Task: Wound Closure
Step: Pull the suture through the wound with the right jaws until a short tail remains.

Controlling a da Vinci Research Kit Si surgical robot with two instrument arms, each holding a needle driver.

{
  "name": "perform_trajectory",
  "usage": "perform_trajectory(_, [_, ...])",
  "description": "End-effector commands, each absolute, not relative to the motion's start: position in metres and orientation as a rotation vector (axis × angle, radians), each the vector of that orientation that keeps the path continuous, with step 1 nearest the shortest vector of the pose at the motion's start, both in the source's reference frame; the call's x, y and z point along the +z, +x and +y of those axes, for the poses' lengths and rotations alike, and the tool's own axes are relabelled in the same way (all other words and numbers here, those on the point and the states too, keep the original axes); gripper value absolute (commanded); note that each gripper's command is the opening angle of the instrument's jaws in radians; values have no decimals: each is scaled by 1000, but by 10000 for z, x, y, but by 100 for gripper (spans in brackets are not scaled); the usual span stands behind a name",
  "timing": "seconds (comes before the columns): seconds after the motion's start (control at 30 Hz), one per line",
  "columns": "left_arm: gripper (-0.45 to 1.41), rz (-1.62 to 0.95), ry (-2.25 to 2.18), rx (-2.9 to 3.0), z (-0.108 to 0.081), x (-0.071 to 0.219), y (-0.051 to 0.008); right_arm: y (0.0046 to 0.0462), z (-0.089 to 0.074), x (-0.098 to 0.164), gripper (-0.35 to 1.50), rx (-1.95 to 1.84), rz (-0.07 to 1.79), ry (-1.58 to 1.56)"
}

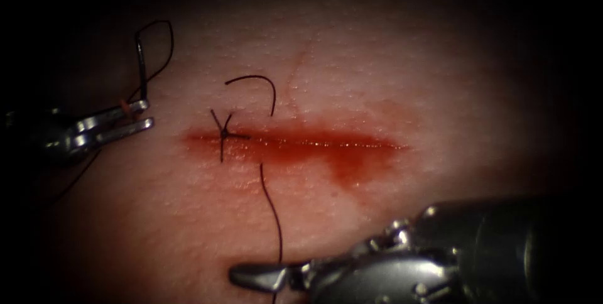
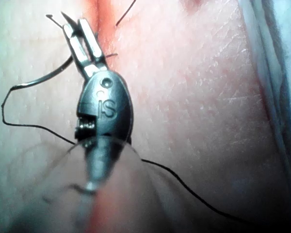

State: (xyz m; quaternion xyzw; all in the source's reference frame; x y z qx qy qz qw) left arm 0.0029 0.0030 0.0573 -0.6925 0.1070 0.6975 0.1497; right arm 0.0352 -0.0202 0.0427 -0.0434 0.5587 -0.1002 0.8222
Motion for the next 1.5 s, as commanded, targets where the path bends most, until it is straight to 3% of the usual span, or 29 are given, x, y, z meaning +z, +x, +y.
perform_trajectory(0.03, [-45, 307, -1993, 2003, 31, 579, 25, 355, -187, 442, 133, -205, 1188, -109])
perform_trajectory(0.37, [-45, 307, -1993, 2003, 31, 579, 26, 331, -143, 502, 141, -224, 1174, -183])
perform_trajectory(0.9, [-45, 302, -1991, 2000, 32, 580, 25, 349, -154, 530, 133, -268, 1154, -187])
perform_trajectory(1.0, [-45, 302, -1990, 2000, 31, 580, 25, 350, -157, 531, 99, -272, 1156, -186])
perform_trajectory(1.03, [-45, 302, -1990, 2000, 31, 579, 25, 349, -158, 530, 17, -280, 1152, -176])
perform_trajectory(1.07, [-45, 302, -1990, 2000, 31, 579, 25, 348, -159, 530, -32, -291, 1144, -163])
perform_trajectory(1.5, [-45, 296, -1988, 1997, 31, 580, 25, 355, -188, 494, -35, -287, 1163, -112])
